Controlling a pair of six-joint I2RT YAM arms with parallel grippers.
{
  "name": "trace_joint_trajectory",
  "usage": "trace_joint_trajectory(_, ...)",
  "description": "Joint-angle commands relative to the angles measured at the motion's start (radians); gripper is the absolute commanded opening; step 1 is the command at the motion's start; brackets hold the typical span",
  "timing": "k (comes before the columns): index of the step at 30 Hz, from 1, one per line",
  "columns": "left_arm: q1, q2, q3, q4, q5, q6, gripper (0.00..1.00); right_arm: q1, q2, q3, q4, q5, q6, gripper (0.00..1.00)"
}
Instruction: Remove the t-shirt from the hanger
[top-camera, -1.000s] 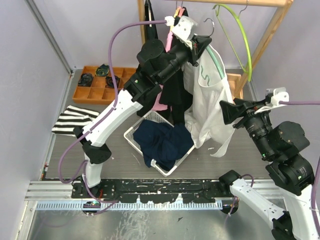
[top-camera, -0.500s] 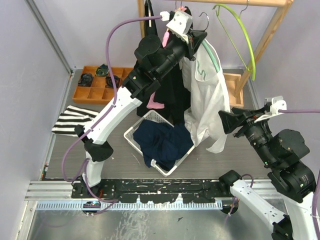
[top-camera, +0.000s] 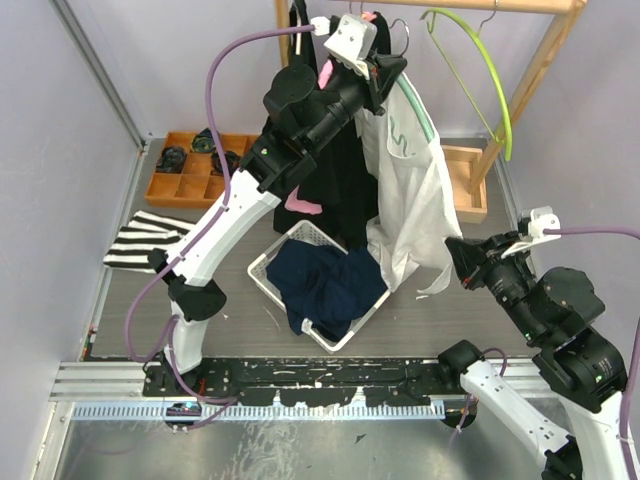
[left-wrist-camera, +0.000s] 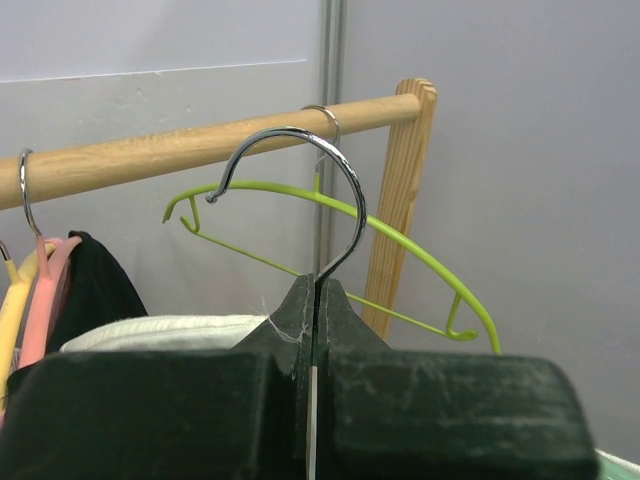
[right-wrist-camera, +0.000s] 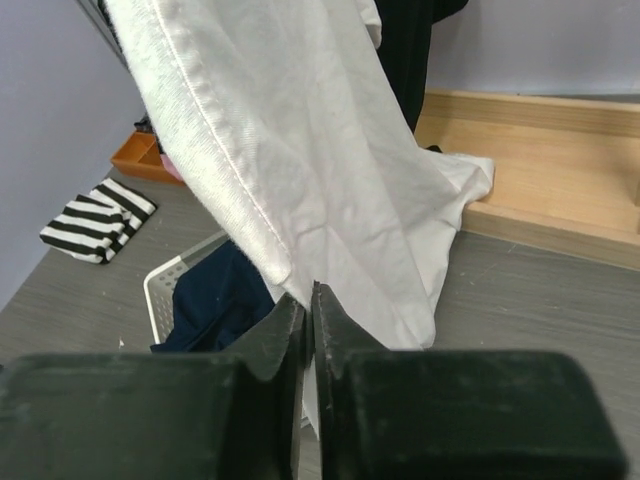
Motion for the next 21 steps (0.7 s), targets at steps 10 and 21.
trace_joint_trajectory(10, 0.011, -0.050, 0.038, 0.075, -0.015, -0.027, 0.00, -0.003, 0.003, -0.055, -0.169, 0.327, 0.170, 0.01)
trace_joint_trajectory(21, 0.012, -0.084, 0.001, 0.060, 0.002, -0.038, 0.00, -0.003, -0.026, -0.108, -0.120, 0.280, 0.212, 0.03)
